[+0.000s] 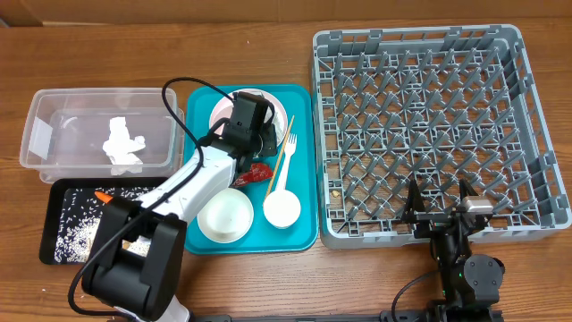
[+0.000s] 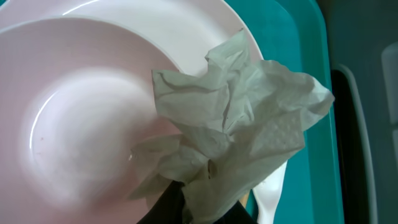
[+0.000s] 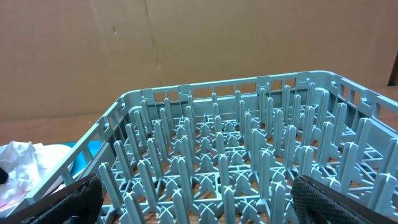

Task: Sort waste into correct bins and load items into the dishwasher
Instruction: 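Lower the left gripper and close on the tissue on the plate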

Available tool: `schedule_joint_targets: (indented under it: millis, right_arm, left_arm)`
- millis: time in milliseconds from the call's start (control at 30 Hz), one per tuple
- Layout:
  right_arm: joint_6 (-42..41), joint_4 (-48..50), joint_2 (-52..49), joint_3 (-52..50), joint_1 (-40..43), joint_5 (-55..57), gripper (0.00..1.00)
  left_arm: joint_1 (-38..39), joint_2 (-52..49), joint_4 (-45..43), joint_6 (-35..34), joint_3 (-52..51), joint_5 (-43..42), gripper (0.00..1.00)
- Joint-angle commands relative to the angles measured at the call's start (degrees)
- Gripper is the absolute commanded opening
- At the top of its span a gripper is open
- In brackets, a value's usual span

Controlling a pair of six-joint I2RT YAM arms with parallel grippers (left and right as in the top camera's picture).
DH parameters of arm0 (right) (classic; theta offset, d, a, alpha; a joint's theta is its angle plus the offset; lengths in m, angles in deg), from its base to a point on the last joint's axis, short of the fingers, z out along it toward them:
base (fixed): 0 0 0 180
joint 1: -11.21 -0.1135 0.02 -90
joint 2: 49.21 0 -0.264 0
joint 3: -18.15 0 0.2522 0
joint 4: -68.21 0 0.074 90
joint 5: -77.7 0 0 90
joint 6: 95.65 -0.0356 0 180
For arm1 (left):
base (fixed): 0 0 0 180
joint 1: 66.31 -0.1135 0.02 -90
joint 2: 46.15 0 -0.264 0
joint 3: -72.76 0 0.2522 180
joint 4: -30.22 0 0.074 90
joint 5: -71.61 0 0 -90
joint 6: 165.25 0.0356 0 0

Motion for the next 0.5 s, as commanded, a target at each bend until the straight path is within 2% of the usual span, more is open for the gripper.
schedule_joint_targets:
  millis: [0,300,400,467]
  right_arm:
    - [0.2,0.4,0.6,-0.6,-0.3,0.5,1.00]
    - [0.2,0.3,0.6,-0.6,-0.3,0.5,1.00]
    - [0.2,0.3,0.6,-0.6,-0.3,0.5,1.00]
    - [0.2,0.4,0.6,-0.6,-0.3,0.5,1.00]
  left_arm:
    - [0.2,3.3,0.4,0.2,1.4,-0.1,0.13]
    - [0.2,3.4,0.4,0.2,1.4,-0.1,0.12]
    - [0.2,3.8,0.4,0.2,1.4,-0.1,0.04]
    - [0.1,5.0,0.4,0.3,1.4,0.0,0.04]
